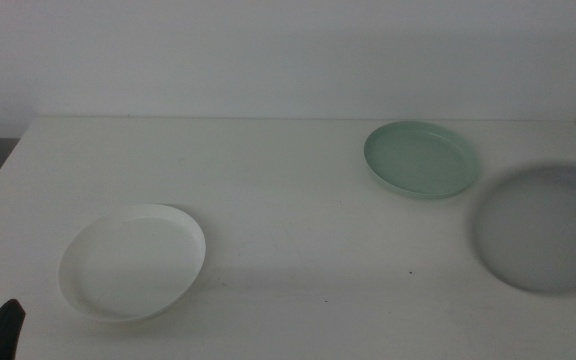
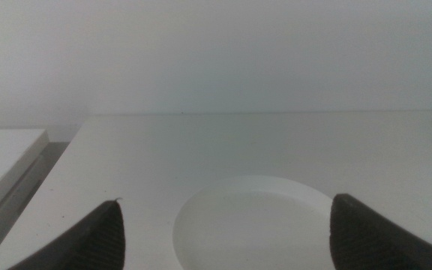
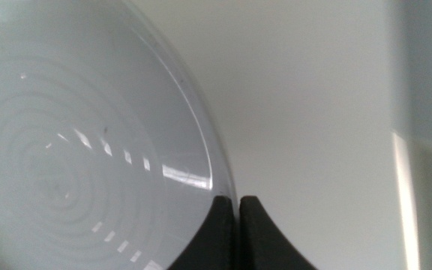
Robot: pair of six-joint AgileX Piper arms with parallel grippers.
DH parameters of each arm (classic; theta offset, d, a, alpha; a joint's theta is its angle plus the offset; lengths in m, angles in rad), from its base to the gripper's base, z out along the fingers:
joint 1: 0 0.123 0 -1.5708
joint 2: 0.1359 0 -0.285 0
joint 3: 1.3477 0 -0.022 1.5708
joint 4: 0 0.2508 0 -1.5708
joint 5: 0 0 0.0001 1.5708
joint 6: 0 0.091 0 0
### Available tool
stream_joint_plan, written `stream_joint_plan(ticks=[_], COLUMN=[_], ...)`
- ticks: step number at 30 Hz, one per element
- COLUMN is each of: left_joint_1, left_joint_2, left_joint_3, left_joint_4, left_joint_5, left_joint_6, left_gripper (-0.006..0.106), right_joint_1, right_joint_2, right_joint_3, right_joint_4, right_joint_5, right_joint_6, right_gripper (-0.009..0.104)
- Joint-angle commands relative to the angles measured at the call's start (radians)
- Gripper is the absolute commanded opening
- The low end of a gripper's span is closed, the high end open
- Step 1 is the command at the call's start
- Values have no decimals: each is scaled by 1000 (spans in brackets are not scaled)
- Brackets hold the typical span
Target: Stack the three bowls on top of each other.
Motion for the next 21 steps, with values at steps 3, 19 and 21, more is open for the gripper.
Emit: stream_joint_plan(ticks=[3, 19, 21], left_joint_1=[-3, -3, -3], left_joint_2=[-4, -4, -4], left_joint_3=[0, 0, 0], left_joint_4=[3, 3, 3], left_joint_5=[-14, -14, -14], left_joint_6=[-4, -4, -4], left_gripper=[94, 94, 94], right_joint_1=[172, 497, 497], right_joint_2=[25, 463, 491], right_joint_3=[-124, -373, -403], right_joint_4=[189, 456, 456], right_joint_5=[43, -114, -116], right_joint_6=[-3, -12, -12], right_gripper=[-3, -2, -2])
